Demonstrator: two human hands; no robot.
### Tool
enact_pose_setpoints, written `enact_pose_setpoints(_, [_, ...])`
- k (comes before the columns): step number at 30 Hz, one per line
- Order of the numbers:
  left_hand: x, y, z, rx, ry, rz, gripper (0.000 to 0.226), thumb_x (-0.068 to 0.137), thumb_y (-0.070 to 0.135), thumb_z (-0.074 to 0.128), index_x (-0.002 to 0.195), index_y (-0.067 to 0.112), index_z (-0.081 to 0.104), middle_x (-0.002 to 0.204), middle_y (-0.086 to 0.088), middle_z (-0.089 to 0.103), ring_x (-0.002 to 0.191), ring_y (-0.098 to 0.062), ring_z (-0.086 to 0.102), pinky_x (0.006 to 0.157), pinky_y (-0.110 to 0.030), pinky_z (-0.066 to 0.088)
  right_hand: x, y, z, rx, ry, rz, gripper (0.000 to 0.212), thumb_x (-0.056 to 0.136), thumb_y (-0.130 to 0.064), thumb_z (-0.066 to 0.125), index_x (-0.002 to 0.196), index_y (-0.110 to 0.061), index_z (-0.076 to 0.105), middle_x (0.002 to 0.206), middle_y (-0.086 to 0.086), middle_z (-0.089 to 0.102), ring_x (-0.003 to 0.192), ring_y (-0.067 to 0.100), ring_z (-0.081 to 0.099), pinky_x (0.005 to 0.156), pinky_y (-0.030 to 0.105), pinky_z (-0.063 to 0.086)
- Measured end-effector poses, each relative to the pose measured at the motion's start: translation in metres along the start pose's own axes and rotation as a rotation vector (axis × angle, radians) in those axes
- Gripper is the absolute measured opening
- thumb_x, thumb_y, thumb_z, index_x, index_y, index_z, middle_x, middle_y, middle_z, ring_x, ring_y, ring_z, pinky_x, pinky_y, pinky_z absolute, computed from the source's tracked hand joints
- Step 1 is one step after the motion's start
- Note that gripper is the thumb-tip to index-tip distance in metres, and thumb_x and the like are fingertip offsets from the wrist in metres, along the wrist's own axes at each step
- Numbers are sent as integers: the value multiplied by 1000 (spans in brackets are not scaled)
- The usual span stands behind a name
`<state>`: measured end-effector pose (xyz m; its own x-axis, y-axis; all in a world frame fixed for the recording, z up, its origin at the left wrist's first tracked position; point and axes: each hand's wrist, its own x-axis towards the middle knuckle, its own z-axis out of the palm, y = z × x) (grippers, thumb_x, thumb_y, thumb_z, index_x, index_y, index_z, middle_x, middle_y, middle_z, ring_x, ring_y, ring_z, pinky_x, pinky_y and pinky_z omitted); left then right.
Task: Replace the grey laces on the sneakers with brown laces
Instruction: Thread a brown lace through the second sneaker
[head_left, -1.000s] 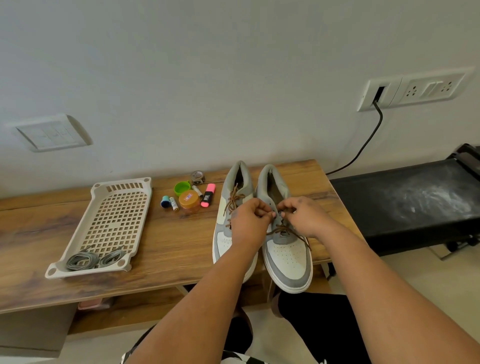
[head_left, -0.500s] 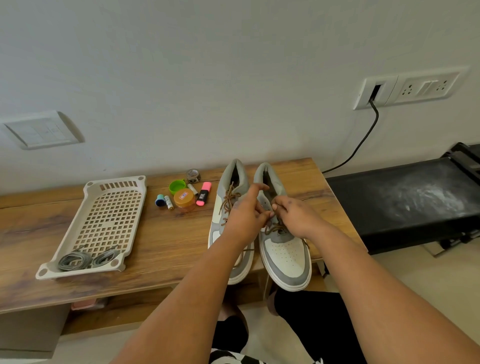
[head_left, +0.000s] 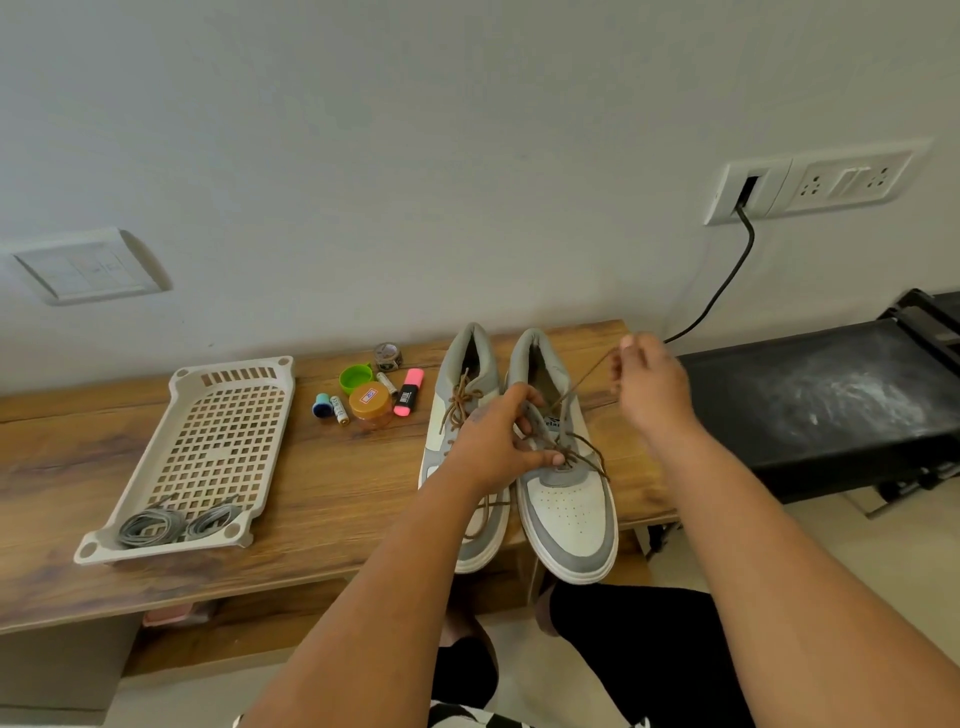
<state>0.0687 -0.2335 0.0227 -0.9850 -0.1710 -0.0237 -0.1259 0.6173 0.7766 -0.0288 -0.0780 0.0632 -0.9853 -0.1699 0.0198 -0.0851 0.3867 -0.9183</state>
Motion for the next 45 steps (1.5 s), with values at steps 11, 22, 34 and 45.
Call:
enact_pose_setpoints(11, [-2,-3,-1,92,-2,23,75,64,39,90,126,33,47,100,10,57,96,-10,53,77,-20,44,-7,7,-13,-566,-482,-59,24,83,-50,70,95,-31,61,94,-12,57,87,9,54,74,30,46])
enact_pose_setpoints(22, [-7,3,-5,186,-15,-5,81,61,46,90,127,36,45,109,11,58,104,-10,55,88,-30,49,3,-1,-23,875,-184,321,27,104,-28,41,86,-17,58,87,3,71,93,21,67,81,36,52])
enact_pose_setpoints(34, [-5,2,-2,171,43,0,40,89,35,69,125,33,50,98,9,64,94,-9,60,87,-35,53,-7,4,-7,-706,-535,-141,21,79,-32,80,93,-31,65,94,-11,58,79,1,49,61,17,34])
enact_pose_setpoints(45, [-2,2,7,377,74,33,44,95,18,61,130,31,39,102,1,64,94,-17,62,82,-38,56,2,17,-10,-316,-396,-62,15,88,-41,67,85,-26,65,96,-4,63,93,15,58,79,33,48])
